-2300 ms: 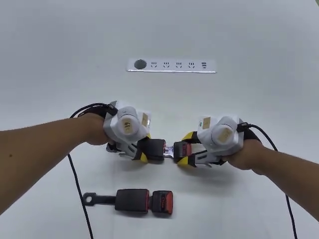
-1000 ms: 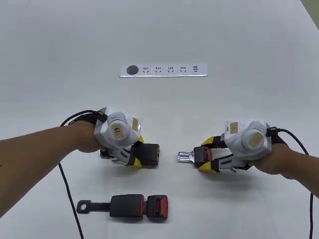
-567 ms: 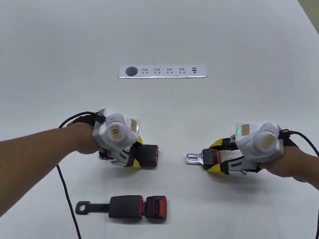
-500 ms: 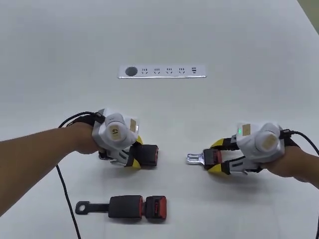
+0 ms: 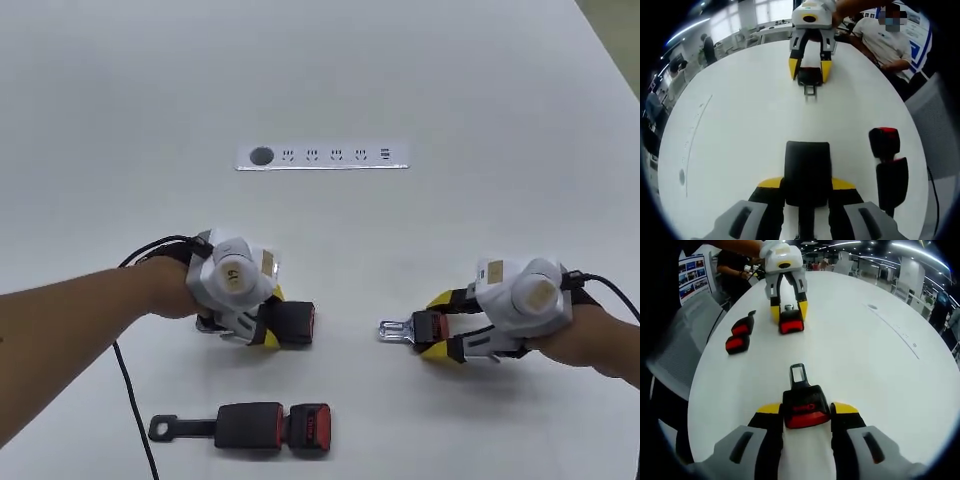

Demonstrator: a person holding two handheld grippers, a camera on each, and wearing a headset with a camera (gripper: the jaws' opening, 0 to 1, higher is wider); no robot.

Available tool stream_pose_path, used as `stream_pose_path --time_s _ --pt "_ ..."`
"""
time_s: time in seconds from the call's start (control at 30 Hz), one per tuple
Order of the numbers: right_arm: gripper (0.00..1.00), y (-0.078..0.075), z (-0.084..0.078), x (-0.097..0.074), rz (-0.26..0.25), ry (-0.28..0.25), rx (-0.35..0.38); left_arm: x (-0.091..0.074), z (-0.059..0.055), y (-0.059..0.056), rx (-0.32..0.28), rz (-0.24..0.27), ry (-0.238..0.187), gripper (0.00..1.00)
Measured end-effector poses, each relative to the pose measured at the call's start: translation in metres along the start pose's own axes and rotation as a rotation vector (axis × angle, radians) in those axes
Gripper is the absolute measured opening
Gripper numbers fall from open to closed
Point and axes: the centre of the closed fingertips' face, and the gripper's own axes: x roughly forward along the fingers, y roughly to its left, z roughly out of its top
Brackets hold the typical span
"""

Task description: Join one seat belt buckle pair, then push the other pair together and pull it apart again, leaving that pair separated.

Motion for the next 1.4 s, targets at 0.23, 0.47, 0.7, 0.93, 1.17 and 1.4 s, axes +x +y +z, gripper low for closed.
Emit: stream_pose_path --time_s 0.23,0.47,0.7,0.93,1.17,1.4 --pt "0.62 -0.006 0.010 -0.007 -0.112 -0.049 0.132 -0.008 -0.004 0.003 -0.193 0.072 -0.031 0.67" --pt "0.80 -0.011 0.020 -0.019 -0.231 -0.111 0.202 -0.034 0.009 0.009 -0.363 0.194 -0.150 0.84" --pt "0.80 -0.005 0.044 -0.035 -0.376 -0.202 0.274 -0.060 0.007 0.012 -0.522 0.316 -0.264 0.90" --pt "0.82 0.005 0.064 -0.058 -0.471 -0.279 0.355 -0.096 0.013 0.003 -0.676 0.414 -0.398 0.94" --pt "0.87 0.014 0.073 -0.073 -0.543 -0.345 0.377 -0.119 0.002 -0.019 -0.716 0.485 -0.453 0.99" --pt "0.89 0.027 0.079 -0.097 -0.595 -0.404 0.418 -0.147 -0.009 -0.037 -0.743 0.576 -0.532 1.00"
